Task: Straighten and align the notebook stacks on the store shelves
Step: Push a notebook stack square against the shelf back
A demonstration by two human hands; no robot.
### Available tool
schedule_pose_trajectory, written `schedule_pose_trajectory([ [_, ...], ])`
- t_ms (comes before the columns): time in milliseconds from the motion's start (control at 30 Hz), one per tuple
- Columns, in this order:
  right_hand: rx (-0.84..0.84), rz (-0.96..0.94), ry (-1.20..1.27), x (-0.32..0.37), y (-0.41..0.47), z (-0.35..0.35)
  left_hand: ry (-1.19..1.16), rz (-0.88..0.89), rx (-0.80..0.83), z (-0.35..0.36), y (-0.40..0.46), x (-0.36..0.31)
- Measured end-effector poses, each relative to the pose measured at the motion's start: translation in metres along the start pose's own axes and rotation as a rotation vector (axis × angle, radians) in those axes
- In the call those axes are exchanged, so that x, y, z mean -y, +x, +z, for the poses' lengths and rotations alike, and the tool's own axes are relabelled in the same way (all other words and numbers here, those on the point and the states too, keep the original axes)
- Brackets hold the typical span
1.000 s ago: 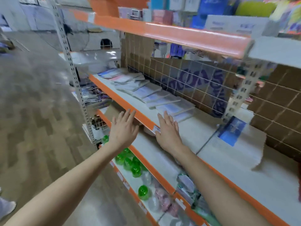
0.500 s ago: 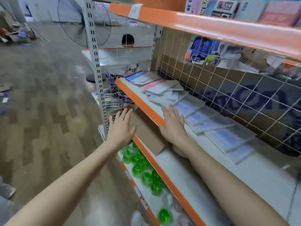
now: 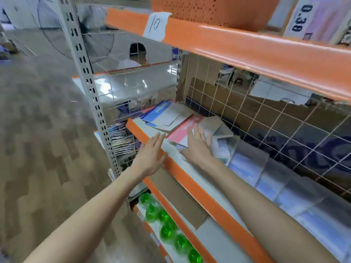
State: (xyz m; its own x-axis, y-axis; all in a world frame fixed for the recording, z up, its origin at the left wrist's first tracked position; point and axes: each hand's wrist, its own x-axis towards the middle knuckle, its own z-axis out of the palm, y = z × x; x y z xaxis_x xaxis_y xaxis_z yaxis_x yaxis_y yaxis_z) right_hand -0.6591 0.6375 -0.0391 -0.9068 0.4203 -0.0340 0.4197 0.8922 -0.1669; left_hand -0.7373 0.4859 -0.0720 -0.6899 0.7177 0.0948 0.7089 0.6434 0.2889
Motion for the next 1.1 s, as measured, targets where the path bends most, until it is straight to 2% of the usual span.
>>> schedule_pose_trajectory([
  [167,0.089,0.040,-0.024,-0.004,0.026,0.008,-0.004,0.168,0.117,0.017,0.047,0.014],
  [267,0.120,0.125,-0.030,-0.008,0.027,0.014,0.035,0.299,0.168,0.023,0.075,0.021],
  [400,0.076,0.199,-0.062,-0.001,0.023,0.023,0.140,0.489,0.229,0.027,0.098,0.027],
  [667,0.001,0.397,-0.155,0.033,-0.008,0.036,0.208,0.823,0.147,0.025,0.103,0.023],
  [900,-0.078,0.546,-0.117,0.039,-0.060,0.035,0.170,0.944,0.032,0.019,0.067,-0.007],
  [1100,-0.194,0.710,-0.112,0.024,-0.117,0.017,0.142,1.096,-0.036,0.010,0.037,-0.064],
])
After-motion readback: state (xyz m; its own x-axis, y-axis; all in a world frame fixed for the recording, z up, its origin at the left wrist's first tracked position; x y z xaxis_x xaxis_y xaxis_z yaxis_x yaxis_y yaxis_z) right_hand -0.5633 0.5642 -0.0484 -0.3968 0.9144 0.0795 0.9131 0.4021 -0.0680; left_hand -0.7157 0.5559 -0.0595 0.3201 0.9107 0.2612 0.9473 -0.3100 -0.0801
